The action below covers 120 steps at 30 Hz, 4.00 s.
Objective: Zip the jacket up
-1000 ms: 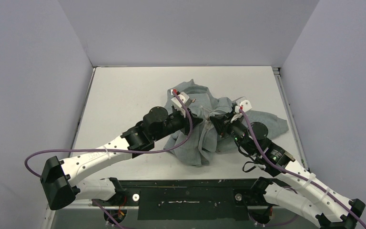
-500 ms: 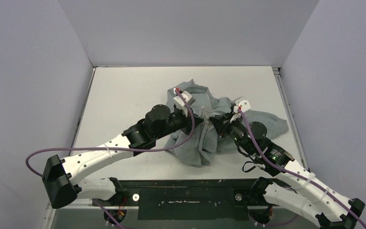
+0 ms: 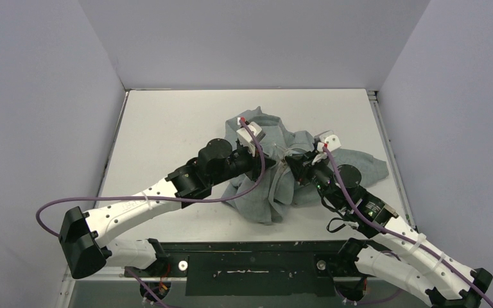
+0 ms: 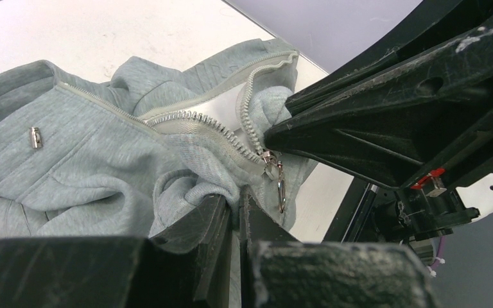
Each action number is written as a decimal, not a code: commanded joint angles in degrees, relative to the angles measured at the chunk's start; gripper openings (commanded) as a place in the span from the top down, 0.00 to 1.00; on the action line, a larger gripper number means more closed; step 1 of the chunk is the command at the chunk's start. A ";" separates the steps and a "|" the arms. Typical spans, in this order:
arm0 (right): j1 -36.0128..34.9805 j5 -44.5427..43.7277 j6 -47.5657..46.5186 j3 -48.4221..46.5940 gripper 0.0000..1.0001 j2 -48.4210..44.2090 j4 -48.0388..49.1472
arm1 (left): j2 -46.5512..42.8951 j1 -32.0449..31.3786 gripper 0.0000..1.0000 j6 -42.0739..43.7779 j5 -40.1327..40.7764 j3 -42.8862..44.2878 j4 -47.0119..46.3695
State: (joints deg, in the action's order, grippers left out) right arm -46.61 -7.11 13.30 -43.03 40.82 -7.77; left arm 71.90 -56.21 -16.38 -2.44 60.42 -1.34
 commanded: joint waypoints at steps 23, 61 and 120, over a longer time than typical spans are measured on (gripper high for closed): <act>-0.35 -3.53 1.28 0.20 1.00 -2.23 5.95 | 3.16 -0.40 1.00 1.80 -12.28 3.31 4.68; -0.33 3.84 -1.51 1.42 1.00 0.42 4.35 | -0.26 0.25 1.00 -0.59 6.50 4.79 5.45; -6.24 4.80 26.22 11.94 1.00 25.99 8.15 | -22.63 31.86 1.00 -21.09 -14.29 -37.00 -12.56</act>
State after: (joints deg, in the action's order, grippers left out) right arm -52.97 1.02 34.33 -30.79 64.27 1.67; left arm 48.66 -23.92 -37.04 -18.11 23.16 -12.99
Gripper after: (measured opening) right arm 0.105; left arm 0.048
